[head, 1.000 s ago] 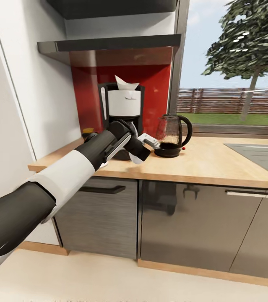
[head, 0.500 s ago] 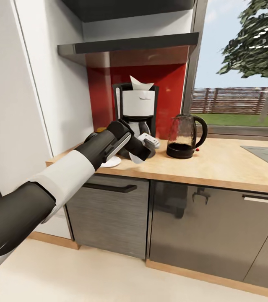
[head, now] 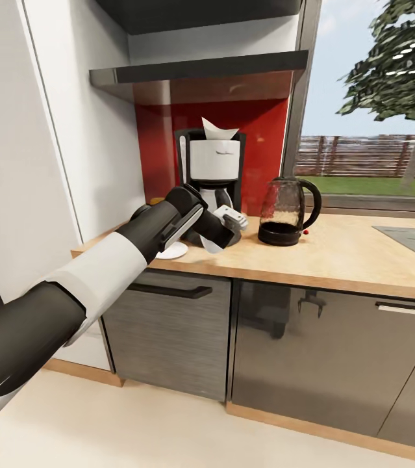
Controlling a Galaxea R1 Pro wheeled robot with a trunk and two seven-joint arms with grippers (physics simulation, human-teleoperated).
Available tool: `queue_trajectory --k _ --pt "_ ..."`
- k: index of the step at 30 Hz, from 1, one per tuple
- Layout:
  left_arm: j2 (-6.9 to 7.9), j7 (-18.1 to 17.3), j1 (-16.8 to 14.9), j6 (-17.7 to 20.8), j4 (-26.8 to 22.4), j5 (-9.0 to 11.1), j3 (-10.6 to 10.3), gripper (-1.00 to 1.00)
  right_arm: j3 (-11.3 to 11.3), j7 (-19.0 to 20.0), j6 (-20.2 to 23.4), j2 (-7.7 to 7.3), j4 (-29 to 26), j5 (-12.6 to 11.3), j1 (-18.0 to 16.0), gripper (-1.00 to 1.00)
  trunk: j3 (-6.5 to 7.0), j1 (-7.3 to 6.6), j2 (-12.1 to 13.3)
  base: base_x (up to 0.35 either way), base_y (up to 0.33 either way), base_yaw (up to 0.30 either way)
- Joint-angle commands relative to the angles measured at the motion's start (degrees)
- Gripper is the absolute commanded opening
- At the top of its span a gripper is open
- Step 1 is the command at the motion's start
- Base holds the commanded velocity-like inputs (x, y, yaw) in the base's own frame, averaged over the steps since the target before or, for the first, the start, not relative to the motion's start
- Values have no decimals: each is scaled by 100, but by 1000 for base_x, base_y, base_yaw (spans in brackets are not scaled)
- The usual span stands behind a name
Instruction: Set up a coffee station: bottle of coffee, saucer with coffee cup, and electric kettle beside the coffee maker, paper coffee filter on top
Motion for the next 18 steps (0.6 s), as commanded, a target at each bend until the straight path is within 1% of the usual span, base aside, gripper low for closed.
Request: queue_trajectory --k 1,4,11,18 --pt "0 6 -6 20 1 10 -9 -100 -46 35 -28 4 -7 60 -3 100 -5 0 -3 0 0 0" --pt "0 6 -6 20 2 10 -11 -100 -46 35 -28 4 -7 60 -3 100 -5 0 -3 0 0 47" --pt "6 6 -6 20 2 10 -11 -100 -46 35 -28 4 -7 60 -3 100 -5 0 -3 0 0 236" --pt "7 6 -6 20 2 10 -12 -100 -46 35 -28 4 -7 60 -3 100 -5 0 -3 0 0 108"
